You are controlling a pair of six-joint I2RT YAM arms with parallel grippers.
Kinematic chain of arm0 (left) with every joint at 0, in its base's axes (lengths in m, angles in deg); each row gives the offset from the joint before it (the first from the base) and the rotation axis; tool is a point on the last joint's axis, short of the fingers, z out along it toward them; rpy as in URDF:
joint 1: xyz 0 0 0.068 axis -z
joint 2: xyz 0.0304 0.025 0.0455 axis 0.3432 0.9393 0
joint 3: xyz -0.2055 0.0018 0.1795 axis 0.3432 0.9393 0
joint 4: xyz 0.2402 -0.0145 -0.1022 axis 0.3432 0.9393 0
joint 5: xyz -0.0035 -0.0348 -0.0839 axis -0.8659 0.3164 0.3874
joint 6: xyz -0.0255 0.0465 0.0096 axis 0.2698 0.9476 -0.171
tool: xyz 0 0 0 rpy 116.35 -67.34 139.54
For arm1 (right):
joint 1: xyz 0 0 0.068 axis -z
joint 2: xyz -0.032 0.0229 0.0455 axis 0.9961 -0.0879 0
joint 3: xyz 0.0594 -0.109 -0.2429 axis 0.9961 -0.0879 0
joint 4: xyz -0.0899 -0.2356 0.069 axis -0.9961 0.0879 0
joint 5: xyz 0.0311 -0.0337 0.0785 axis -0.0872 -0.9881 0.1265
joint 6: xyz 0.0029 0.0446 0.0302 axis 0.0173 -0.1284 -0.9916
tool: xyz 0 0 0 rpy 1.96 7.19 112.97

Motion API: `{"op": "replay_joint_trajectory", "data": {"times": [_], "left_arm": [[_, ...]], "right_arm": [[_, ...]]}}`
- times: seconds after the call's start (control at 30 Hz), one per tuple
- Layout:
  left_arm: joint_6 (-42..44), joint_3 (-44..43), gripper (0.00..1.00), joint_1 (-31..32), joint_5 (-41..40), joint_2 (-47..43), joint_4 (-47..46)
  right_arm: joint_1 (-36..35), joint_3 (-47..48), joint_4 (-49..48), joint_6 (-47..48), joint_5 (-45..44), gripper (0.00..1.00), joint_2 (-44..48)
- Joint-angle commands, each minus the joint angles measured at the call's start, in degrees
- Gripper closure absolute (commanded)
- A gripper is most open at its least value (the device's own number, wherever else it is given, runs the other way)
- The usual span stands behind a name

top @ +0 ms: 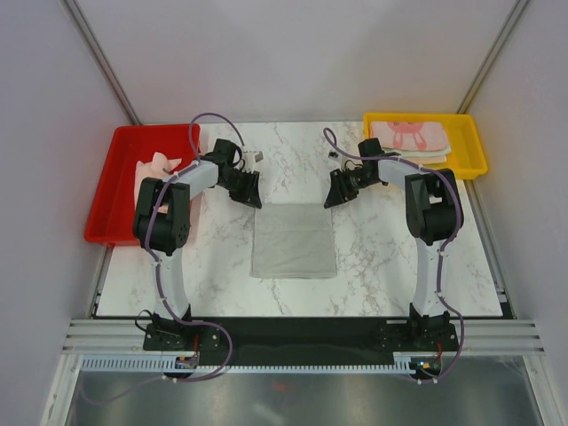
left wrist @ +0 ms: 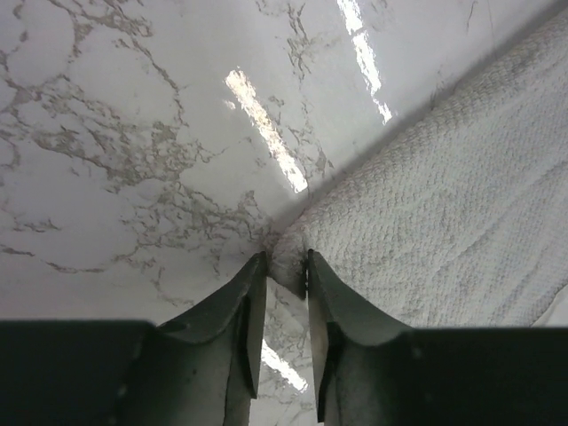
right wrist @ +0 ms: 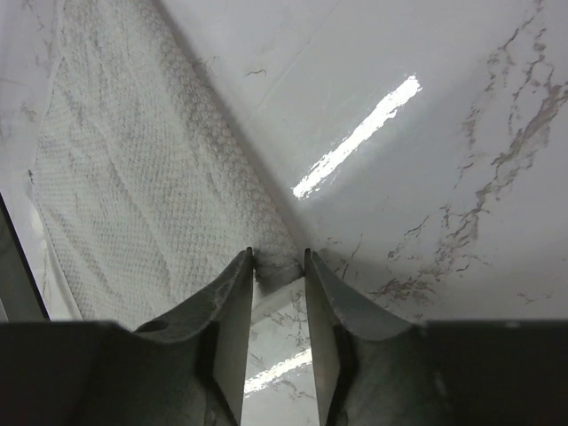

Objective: Fold and stack the towels
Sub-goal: Fold the towel

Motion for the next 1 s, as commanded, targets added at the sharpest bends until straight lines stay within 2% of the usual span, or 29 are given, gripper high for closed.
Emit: {"op": "replay_joint_trajectory", "data": {"times": [0.0, 0.03, 0.07, 0.1, 0.13, 0.17, 0.67, 0.87, 0.97], "left_arm": [[2.44, -1.15, 0.7, 0.04, 1.62, -0.15, 1.69], [2.44, -1.41, 0.74, -0.05, 1.8, -0.07, 1.86], [2.52, -1.68, 0.86, 0.04, 1.97, -0.15, 2.12], [2.44, -2.29, 0.92, -0.05, 1.8, -0.24, 2.13], [2.17, -2.64, 0.97, -0.05, 1.63, -0.24, 2.21], [1.74, -3.34, 0.98, -0.05, 1.62, -0.5, 2.3], [-2.84, -3.79, 0.98, 0.04, 1.37, -5.51, -0.42], [-4.15, -0.19, 0.98, 0.91, 0.14, -10.69, -2.35], [-4.24, 2.88, 0.98, 1.97, -1.01, -13.33, -2.53]], "right_arm": [[0.28, 1.31, 0.79, 2.64, 1.43, 0.64, -0.94], [0.37, 1.22, 0.79, 2.64, 1.17, 0.71, -0.85], [0.37, 1.13, 0.79, 2.64, 0.12, 0.76, -0.68], [0.46, 1.04, 0.62, 2.64, -0.15, 0.82, -0.5], [0.55, 1.04, 0.53, 2.73, -0.59, 0.95, -0.24], [0.72, 0.87, 0.01, 2.3, -1.55, 1.0, 0.46], [0.37, -9.85, -17.04, -7.02, -6.64, 1.0, 14.78], [-1.21, -16.17, -21.09, -11.66, -13.67, 1.0, 21.46], [-1.65, -20.3, -24.07, -15.35, -13.51, 1.0, 23.31]]}}
